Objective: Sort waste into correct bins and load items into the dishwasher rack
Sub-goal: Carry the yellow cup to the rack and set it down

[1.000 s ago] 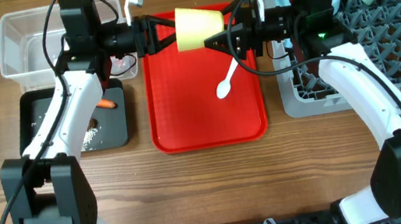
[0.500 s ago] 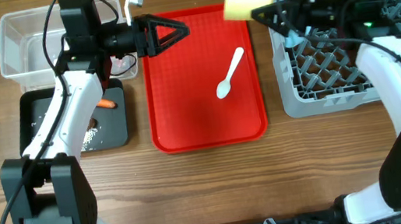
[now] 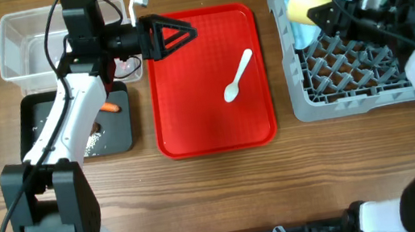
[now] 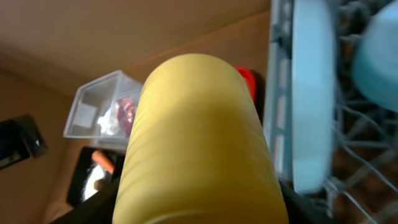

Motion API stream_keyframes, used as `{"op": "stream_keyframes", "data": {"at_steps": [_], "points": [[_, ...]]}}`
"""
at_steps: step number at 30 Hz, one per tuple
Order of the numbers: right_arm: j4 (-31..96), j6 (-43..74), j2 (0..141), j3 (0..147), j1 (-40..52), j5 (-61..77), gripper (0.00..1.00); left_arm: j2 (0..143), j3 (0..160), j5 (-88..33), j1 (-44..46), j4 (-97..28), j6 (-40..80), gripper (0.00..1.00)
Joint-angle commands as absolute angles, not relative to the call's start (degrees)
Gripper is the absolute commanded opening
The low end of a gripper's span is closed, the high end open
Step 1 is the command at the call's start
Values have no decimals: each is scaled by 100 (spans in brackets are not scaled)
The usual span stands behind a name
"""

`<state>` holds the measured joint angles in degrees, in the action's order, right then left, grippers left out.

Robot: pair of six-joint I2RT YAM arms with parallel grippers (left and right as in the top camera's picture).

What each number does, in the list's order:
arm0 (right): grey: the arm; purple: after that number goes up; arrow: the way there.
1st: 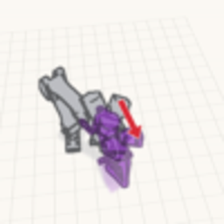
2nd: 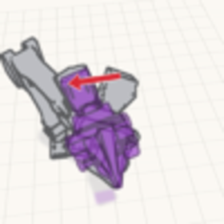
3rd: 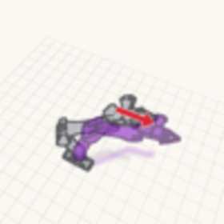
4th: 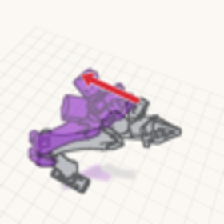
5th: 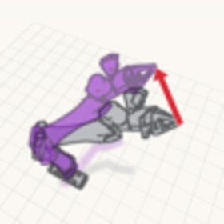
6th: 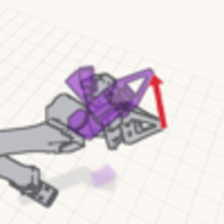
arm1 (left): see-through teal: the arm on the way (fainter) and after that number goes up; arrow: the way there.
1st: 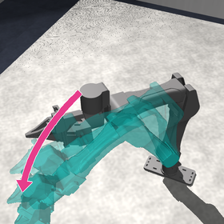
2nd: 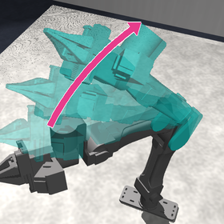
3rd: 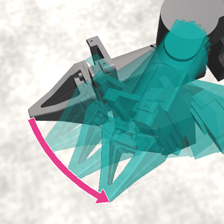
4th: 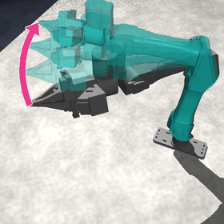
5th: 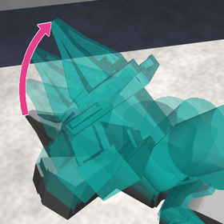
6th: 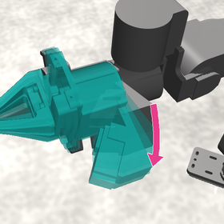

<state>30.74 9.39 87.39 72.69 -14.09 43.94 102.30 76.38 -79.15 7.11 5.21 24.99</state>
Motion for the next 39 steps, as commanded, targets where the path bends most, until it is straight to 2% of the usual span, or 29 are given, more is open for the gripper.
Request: {"op": "stream_keyframes", "data": {"at_steps": [1,9,18,29,37,38,39], "points": [[3616,906,8031,7550,-1433,3310,49,10116,7717,-7922,696,539,2488,100],[5640,917,7443,7550,-1433,1365,47,10116,7717,-7922,696,539,2488,100],[6073,1098,7649,7550,-1433,108,48,10116,7717,-7922,696,539,2488,100],[6300,1133,8903,7550,-1315,148,47,10116,7717,-7922,696,539,2488,100],[6097,1133,9111,7548,-1253,106,48,10116,7717,-7922,696,539,2488,100],[6060,1131,9148,7548,-1253,108,49,10116,7717,-7922,696,539,2488,100],[6040,1129,9188,7548,-1253,108,57,10116,7717,-7922,696,539,2488,100]]}}
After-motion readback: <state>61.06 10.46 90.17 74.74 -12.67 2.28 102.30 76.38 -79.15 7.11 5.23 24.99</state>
